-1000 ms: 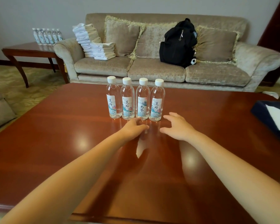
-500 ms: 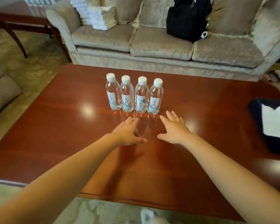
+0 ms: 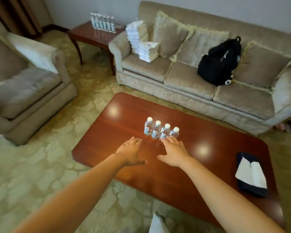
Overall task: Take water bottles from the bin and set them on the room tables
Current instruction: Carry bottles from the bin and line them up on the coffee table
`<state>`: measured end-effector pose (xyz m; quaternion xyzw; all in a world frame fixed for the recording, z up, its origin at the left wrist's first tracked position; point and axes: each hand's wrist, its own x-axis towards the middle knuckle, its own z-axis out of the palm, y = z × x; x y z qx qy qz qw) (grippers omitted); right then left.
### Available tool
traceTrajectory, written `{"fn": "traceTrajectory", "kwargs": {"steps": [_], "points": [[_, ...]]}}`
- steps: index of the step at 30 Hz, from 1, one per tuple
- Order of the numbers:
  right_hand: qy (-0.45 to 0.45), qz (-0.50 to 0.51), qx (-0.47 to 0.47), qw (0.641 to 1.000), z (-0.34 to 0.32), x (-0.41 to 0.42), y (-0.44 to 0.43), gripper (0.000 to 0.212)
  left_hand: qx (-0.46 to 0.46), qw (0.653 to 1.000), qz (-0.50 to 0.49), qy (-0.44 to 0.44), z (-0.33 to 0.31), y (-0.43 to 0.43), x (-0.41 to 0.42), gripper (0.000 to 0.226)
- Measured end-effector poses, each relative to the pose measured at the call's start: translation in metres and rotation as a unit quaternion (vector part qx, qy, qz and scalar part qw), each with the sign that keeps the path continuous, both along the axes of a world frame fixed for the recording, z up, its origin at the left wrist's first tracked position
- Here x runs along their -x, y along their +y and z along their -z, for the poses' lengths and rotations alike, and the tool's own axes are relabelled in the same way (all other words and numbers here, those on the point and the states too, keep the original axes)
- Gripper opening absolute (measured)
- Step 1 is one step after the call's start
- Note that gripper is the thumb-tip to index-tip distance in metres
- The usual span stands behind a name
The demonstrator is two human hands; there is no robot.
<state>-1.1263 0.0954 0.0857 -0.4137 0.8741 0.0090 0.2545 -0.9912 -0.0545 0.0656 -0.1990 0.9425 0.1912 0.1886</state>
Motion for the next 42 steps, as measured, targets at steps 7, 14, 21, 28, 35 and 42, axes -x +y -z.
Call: {"fn": "traceTrajectory", "kwargs": {"steps": [7,14,21,28,35,42], "points": [[0.018,-0.090,0.026,0.995,-0.064,-0.089,-0.089,0.090,0.018,0.994,-0.100,0.040,-0.079,-0.061,-0.117,0.108],[0.016,-0.185,0.072,0.980,-0.073,-0.229,-0.215,0.092,0.078,0.975,-0.200,0.050,-0.112,-0.151,-0.287,0.109],[0.006,-0.322,0.102,0.941,-0.096,-0.376,-0.343,0.094,0.125,0.937,-0.325,0.031,-0.133,-0.216,-0.449,0.108],[-0.003,-0.457,0.112,0.882,-0.112,-0.488,-0.436,0.092,0.141,0.874,-0.464,0.024,-0.131,-0.252,-0.564,0.105],[-0.014,-0.585,0.108,0.804,-0.102,-0.582,-0.532,0.091,0.138,0.792,-0.595,0.005,-0.107,-0.286,-0.638,0.106],[0.009,-0.699,0.116,0.705,-0.098,-0.670,-0.611,0.088,0.122,0.678,-0.724,-0.005,-0.093,-0.323,-0.687,0.102]]}}
